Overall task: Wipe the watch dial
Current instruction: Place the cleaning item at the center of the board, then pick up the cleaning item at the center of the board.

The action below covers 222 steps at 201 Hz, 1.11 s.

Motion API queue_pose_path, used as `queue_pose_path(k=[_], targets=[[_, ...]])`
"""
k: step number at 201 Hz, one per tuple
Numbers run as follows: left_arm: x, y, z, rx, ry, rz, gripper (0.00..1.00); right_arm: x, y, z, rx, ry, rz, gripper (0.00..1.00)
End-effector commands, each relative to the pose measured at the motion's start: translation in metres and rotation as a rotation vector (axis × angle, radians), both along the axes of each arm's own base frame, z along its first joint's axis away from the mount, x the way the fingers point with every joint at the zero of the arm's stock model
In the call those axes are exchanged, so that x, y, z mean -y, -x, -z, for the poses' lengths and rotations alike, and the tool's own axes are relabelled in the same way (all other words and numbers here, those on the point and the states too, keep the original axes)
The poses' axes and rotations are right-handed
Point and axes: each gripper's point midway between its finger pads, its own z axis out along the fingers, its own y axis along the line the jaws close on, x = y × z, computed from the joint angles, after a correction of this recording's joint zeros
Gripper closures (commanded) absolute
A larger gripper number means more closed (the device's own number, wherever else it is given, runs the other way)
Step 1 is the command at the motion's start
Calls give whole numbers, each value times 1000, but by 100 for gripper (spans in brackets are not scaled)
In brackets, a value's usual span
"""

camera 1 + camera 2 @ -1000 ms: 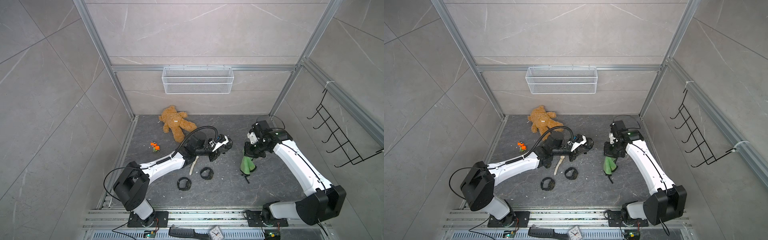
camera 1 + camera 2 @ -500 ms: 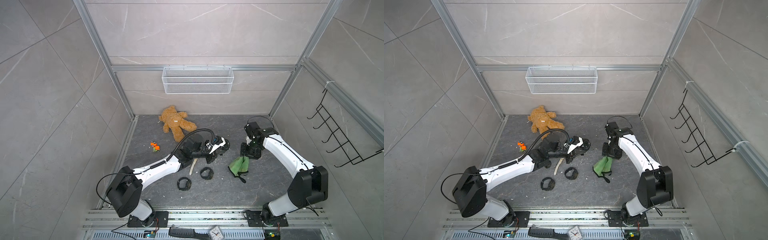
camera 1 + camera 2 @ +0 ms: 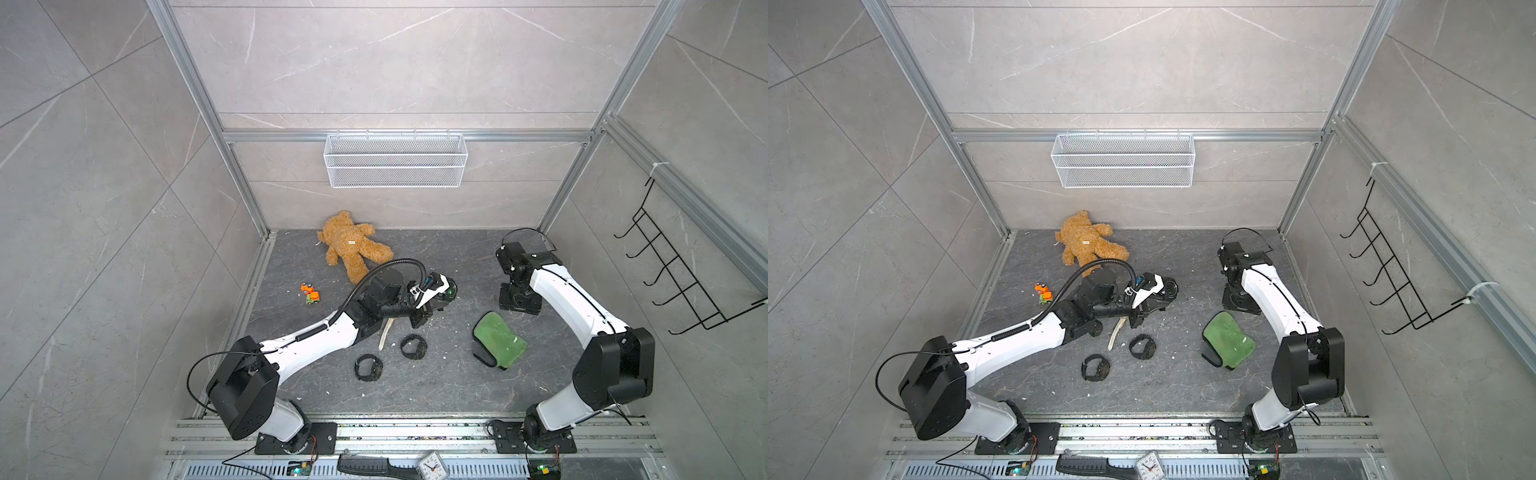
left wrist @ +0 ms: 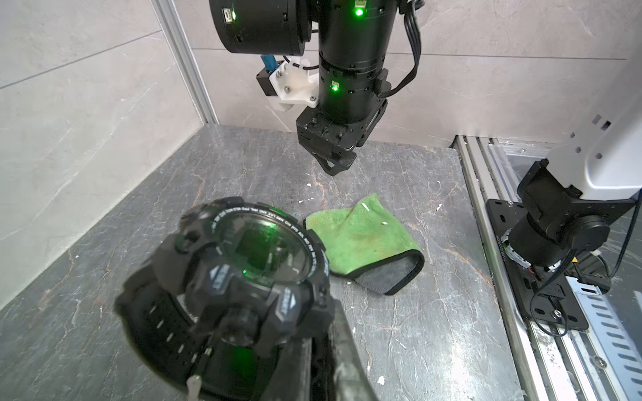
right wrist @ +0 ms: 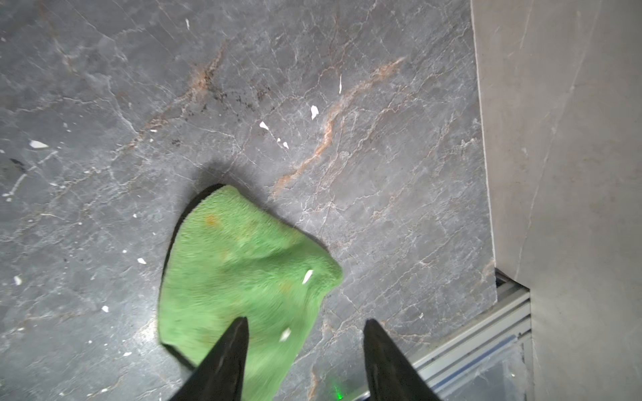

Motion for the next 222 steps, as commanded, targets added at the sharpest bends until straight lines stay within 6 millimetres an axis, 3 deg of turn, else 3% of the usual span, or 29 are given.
queue_pose_path(k=[1,46,86,164,187,199,222], targets=[[-6,4,-26,39,57,-12,100,-20,10,-2,5,-112,-22,44],[-13,7,-21,30,47,-33,100,-67,42,20,-93,-273,-151,41],[-17,8,-16,18,41,-50,100,-98,48,43,-150,-361,-200,40],[-28,10,-9,-2,37,-93,100,-112,40,95,-249,-352,-197,40],[-30,9,-7,0,31,-103,100,-108,37,108,-271,-318,-183,42],[-31,9,-7,4,28,-107,100,-102,35,112,-272,-284,-169,48],[-29,7,-7,6,20,-105,100,-88,27,99,-228,-215,-162,85]])
